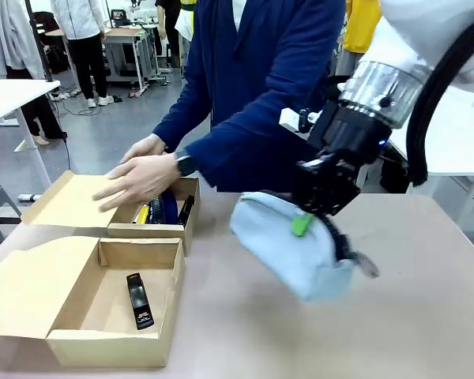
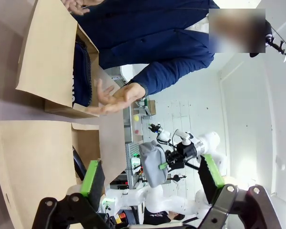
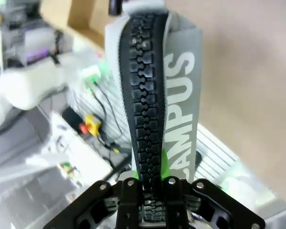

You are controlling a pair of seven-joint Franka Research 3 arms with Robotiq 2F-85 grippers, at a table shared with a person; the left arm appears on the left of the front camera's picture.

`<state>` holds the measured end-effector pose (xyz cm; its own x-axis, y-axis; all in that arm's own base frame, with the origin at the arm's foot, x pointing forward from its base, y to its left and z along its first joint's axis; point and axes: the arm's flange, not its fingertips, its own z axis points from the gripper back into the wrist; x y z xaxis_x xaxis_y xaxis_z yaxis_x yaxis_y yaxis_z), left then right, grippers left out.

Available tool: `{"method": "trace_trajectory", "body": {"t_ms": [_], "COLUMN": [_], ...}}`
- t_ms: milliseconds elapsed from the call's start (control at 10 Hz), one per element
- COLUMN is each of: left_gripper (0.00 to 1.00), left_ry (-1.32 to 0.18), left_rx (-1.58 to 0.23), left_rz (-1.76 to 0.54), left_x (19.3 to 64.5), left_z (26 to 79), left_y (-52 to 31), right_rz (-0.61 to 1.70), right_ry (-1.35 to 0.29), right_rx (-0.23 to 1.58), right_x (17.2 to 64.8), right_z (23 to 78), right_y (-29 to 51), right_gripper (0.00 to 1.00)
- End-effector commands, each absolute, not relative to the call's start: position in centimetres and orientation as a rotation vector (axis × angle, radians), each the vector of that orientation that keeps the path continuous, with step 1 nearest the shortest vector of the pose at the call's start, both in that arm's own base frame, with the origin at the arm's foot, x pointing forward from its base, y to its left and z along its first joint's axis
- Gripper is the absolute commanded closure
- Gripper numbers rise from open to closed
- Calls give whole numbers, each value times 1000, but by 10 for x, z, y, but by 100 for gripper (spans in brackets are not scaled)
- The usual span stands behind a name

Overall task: Place items inside the box.
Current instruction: Pick up a Pencil pouch or Stapler and place it inside the Mailer Box closest to the robot.

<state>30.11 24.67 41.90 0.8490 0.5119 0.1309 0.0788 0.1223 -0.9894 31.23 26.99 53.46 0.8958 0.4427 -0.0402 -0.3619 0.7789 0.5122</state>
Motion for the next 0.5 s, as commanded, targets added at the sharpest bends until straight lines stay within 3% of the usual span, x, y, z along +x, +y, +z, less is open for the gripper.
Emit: {"method": "trace_trajectory", "body": {"t_ms": [0,200,400], "left_gripper": [0,0,0], "left_ry": [-516,-516,-516], "left_rx": [-1431,-1431,-1431], "left_rz": [313,313,313], "left_x": [301,301,301], "left_z": [419,419,419], "left_y": [246,246,246], "right_rz": [242,164,-134], "right_ry": [90,38,-96], "right_rx": [374,432,420], "right_x": [309,304,266], "right_z": [511,531,547], "right_y": [330,281,208], "right_gripper": [89,89,89]}}
